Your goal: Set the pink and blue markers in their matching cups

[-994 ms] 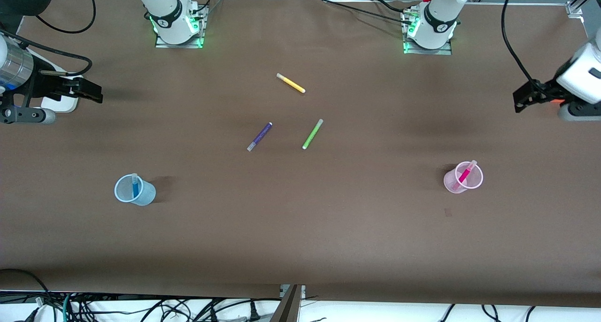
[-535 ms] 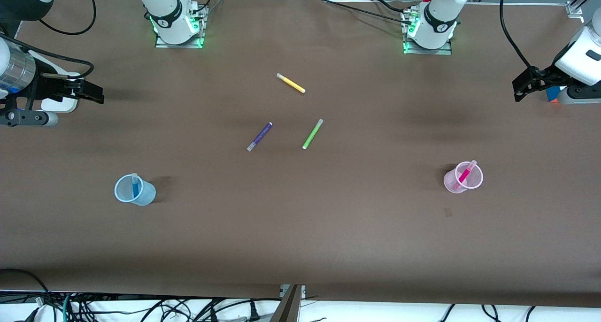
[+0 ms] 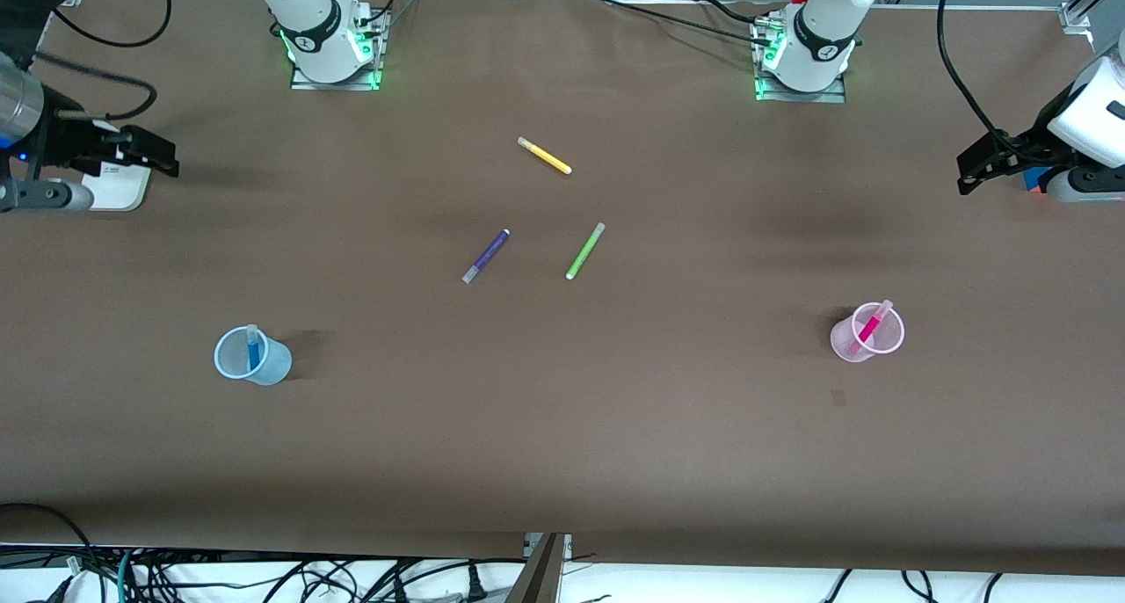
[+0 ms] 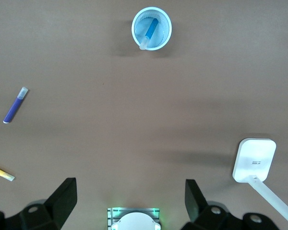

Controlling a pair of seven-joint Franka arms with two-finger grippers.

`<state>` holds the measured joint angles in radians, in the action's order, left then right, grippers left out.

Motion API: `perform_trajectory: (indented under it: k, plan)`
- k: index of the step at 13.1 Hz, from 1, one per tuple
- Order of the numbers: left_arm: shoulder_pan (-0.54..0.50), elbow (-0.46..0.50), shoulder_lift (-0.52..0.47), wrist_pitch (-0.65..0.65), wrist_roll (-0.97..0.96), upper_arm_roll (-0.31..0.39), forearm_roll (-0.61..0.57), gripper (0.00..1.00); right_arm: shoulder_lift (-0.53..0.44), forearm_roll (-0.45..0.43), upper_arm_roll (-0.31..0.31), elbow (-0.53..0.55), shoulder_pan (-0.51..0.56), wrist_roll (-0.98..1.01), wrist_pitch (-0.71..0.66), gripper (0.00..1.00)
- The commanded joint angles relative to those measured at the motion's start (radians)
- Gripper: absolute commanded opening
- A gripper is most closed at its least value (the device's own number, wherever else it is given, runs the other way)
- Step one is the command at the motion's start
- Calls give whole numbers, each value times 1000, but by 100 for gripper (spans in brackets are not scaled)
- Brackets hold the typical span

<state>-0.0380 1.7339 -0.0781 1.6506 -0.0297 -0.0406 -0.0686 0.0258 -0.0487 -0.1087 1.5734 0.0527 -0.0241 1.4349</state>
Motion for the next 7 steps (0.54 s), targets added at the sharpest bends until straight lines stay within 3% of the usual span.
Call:
perform_trajectory:
  k: [1, 7]
  plan:
    - [56, -33, 18, -6, 13, 37, 15, 100, -99, 15, 1, 129, -19, -28, 73, 99]
    - [78, -34, 18, -6, 16, 64, 16, 100, -116, 17, 1, 152, -36, -53, 79, 99]
